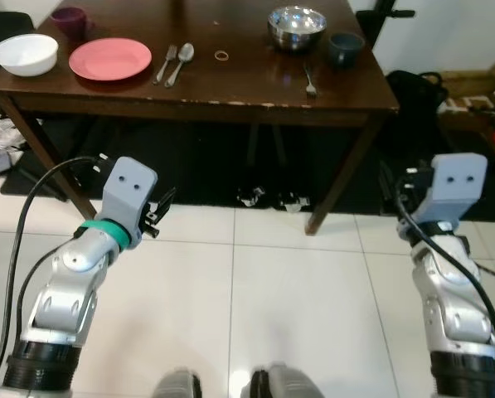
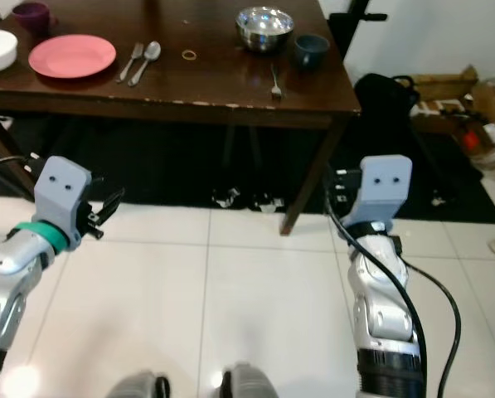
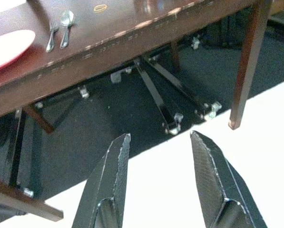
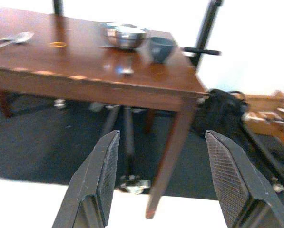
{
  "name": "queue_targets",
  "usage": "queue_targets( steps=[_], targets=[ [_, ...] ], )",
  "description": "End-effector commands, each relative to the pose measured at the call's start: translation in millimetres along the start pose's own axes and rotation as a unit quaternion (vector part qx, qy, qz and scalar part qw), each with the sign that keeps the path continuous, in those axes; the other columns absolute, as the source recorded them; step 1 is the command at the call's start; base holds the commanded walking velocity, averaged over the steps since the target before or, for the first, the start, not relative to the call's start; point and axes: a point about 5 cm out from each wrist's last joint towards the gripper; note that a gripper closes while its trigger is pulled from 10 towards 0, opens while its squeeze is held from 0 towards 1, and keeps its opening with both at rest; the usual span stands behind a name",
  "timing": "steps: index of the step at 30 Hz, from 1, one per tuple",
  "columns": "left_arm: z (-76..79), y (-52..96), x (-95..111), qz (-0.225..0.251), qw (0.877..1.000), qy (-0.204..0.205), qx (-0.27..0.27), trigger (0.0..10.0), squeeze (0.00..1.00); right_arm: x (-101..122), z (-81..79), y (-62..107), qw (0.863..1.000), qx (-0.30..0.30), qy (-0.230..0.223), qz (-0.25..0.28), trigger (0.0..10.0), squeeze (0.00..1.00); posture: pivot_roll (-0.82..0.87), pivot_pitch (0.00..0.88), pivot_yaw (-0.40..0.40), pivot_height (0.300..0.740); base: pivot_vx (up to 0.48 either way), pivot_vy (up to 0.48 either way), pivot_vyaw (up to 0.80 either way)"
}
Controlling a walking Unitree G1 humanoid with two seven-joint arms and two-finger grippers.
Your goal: Setting the table
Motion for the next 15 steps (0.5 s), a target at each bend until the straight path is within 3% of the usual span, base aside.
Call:
queue_targets(
  steps=[1,15],
  targets=[
    [1.8,2.4,-6.9,-0.014,1.0,0.001,-0.004,10.0,0.0,-5.1,-0.8,1.8,1.0,-0.001,-0.006,-0.012,10.0,0.0,0.03,0.0,0.015,0.74,-0.311,0.0,0.0],
    [1.8,1.9,-5.9,-0.013,1.0,0.001,-0.006,10.0,0.0,-5.8,-1.8,2.7,1.0,0.0,-0.007,-0.014,10.0,0.0,0.04,0.0,0.016,0.74,-0.309,0.0,0.0]
  ],
)
Point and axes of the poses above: a point about 5 cm out from each wrist's last joint towards the gripper, its own y axis pointing back from the gripper into the wrist, its own x axis along the axis of the wrist's last joint, z = x × y, and after that the axes turned 11 degrees about -y, right-handed
